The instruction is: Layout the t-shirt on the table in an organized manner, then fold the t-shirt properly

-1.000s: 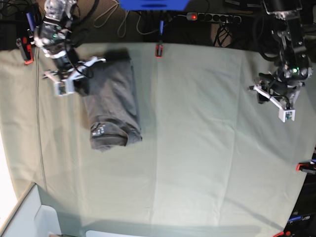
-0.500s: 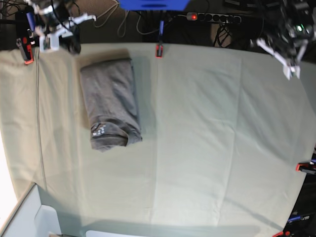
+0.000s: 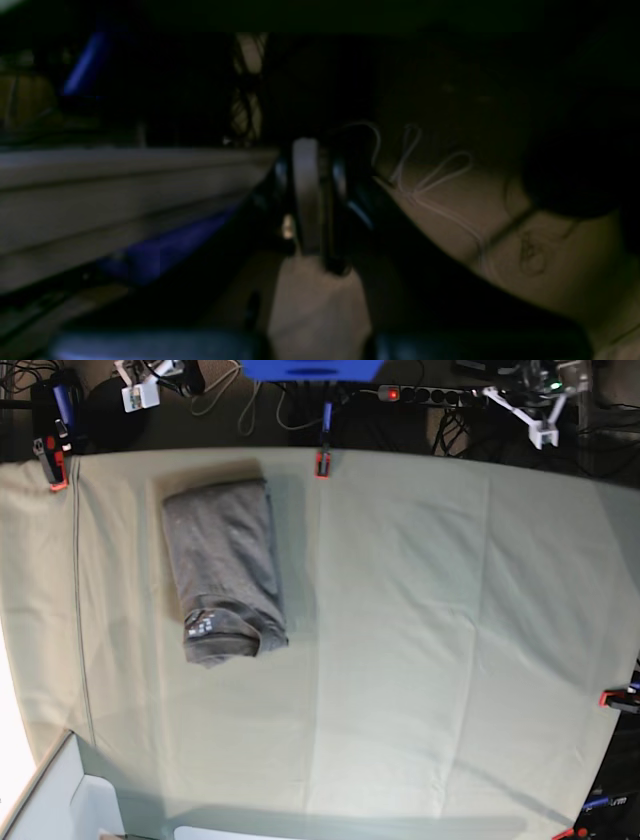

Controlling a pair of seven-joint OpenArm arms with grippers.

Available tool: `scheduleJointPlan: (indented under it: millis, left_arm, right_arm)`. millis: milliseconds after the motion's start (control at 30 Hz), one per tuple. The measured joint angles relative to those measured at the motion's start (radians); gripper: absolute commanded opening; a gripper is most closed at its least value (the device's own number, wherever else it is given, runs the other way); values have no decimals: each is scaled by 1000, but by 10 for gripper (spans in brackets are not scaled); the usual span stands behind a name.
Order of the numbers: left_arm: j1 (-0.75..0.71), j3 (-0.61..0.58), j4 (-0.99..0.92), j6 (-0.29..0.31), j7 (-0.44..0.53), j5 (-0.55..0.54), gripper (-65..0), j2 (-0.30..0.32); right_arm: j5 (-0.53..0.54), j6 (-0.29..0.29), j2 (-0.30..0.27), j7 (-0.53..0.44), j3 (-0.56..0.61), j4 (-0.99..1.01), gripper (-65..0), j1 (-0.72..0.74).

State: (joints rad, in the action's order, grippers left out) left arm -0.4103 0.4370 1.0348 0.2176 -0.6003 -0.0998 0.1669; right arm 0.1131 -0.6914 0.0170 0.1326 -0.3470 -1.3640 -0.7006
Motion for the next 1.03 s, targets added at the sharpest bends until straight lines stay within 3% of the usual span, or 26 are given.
scheduleJointPlan:
  millis: [100, 233, 333, 400, 500, 533, 600, 667, 767, 867, 1033]
  left_arm:
    - [103, -64, -282, 2, 191, 70, -650, 13]
    - [178, -66, -556, -10, 445, 140, -650, 11]
    - [242, -66, -762, -9, 568, 223, -650, 14]
    - [290, -66, -861, -8, 635, 285, -650, 11]
    - [361, -63, -927, -23, 668, 349, -650, 10]
    - [375, -58, -932, -56, 669, 358, -650, 9]
    - [387, -60, -930, -139, 686, 354, -650, 4]
    - [386, -61, -929, -206, 682, 360, -650, -9]
    - [367, -61, -938, -223, 672, 365, -650, -47]
    - [362, -65, -948, -225, 657, 365, -650, -84]
    - [381, -65, -940, -237, 669, 365, -650, -84]
  right_arm:
    - [-56, 1, 3, -27, -16, 171, -629, 73]
    - [-153, 8, 2, -196, -37, 390, -629, 108]
    - [-243, 229, 3, -361, -29, 598, -629, 164]
    - [-320, 290, -3, -466, -34, 739, -626, 219]
    - [-404, 375, -31, -570, -30, 972, -628, 316]
    - [-402, 421, -43, -592, -31, 1042, -628, 340]
    - [-402, 519, -81, -639, -34, 1172, -628, 384]
    - [-400, 661, -119, -686, -34, 1265, -626, 416]
    - [-397, 825, -130, -697, -32, 1301, -624, 440]
    - [-398, 895, -113, -704, -32, 1301, -623, 456]
    - [-404, 945, -111, -697, -32, 1313, -623, 467]
